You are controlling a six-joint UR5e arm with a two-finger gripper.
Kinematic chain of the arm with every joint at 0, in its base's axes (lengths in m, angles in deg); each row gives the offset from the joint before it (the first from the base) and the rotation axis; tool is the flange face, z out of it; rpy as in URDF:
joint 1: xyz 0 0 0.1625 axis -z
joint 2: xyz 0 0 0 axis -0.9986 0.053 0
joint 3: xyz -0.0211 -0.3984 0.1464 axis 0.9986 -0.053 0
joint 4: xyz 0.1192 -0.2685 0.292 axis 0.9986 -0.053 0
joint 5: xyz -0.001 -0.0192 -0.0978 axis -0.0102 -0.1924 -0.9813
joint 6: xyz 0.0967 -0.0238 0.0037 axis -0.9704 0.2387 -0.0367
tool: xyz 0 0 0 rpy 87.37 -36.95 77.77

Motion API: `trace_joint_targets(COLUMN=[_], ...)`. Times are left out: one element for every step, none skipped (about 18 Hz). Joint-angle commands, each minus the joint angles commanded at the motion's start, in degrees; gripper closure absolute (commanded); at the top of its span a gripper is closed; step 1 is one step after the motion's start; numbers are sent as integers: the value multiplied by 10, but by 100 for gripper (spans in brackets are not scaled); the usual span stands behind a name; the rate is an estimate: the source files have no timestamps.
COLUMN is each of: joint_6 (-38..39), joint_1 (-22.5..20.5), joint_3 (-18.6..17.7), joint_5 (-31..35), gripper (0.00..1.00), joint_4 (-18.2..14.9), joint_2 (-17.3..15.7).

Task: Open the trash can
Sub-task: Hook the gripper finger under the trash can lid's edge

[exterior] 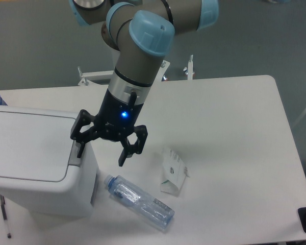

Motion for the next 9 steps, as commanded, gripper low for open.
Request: trace_joint_targets(joint_6=[0, 0, 0, 0, 1, 0, 0, 0, 0], joint_1=[0, 0, 0, -1, -1, -1, -1, -1, -1], joint_3=[0, 0, 0, 0, 0, -1, -1, -1, -2], joint_5=[0, 0, 0, 0, 0, 1, 1, 2, 2], gripper=[0, 0, 0, 0, 0, 0, 0, 0, 0], joint_4=[0, 0, 0, 0, 0, 0, 0, 0, 0], joint_2=[0, 1, 2, 2, 2, 2, 3, 3, 3])
